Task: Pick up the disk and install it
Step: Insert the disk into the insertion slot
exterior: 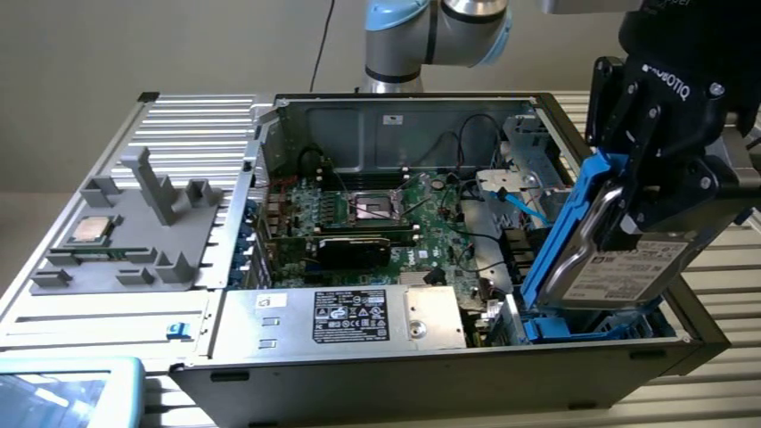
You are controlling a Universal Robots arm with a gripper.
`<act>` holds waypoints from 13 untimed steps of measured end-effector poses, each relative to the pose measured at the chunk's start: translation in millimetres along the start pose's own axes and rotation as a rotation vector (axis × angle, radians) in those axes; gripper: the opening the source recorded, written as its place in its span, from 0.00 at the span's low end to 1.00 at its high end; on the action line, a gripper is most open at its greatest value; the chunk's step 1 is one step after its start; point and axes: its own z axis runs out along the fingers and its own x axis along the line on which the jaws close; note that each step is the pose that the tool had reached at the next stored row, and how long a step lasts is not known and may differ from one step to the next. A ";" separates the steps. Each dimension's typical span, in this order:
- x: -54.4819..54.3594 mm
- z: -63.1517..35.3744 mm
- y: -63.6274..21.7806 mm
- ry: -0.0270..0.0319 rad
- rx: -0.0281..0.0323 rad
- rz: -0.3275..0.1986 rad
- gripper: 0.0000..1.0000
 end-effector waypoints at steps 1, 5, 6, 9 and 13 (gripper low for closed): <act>-0.1 1.1 0.0 0.0000 0.0000 0.000 0.37; -3.2 5.4 -0.1 0.0000 0.0000 0.000 0.37; -5.4 5.9 0.1 0.0002 0.0000 0.000 0.37; -9.0 6.8 0.3 0.0005 0.0001 0.000 0.37; -9.9 9.3 -0.5 0.0028 0.0005 -0.006 0.37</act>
